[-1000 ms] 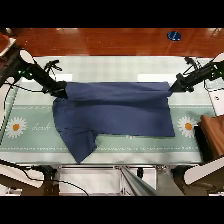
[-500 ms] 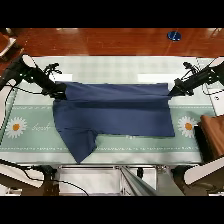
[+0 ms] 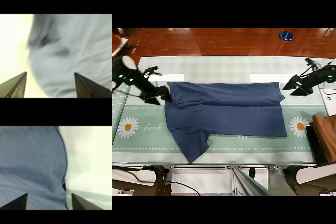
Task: Fold the shirts.
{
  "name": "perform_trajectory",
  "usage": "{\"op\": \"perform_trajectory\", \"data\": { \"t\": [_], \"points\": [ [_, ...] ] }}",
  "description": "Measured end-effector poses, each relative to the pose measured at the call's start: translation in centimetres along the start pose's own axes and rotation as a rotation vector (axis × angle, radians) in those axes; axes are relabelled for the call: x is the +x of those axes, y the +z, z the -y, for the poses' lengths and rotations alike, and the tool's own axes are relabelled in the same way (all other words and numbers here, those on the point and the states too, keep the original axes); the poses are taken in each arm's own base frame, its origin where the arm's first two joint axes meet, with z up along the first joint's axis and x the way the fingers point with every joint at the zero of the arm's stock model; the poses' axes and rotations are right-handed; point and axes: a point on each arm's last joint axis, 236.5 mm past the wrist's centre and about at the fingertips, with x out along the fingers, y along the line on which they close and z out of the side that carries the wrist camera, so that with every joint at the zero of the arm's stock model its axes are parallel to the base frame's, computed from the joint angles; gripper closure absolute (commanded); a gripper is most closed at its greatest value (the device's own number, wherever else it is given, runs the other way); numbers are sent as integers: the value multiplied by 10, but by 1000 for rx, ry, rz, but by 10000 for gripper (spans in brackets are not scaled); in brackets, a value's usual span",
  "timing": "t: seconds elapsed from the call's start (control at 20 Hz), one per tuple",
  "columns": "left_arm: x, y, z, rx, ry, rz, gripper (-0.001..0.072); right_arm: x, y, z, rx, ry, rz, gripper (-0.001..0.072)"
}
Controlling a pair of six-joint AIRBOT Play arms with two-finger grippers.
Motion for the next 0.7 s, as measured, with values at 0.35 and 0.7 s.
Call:
{"op": "perform_trajectory", "data": {
  "t": [0.35, 0.7],
  "points": [
    [5, -99, 1, -159, -165, 174, 4, -27, -77, 2, 107, 3, 250, 86],
    [52, -159, 28, -237, -299, 193, 7, -7, -121, -23, 153, 134, 336, 86]
  ]
}}
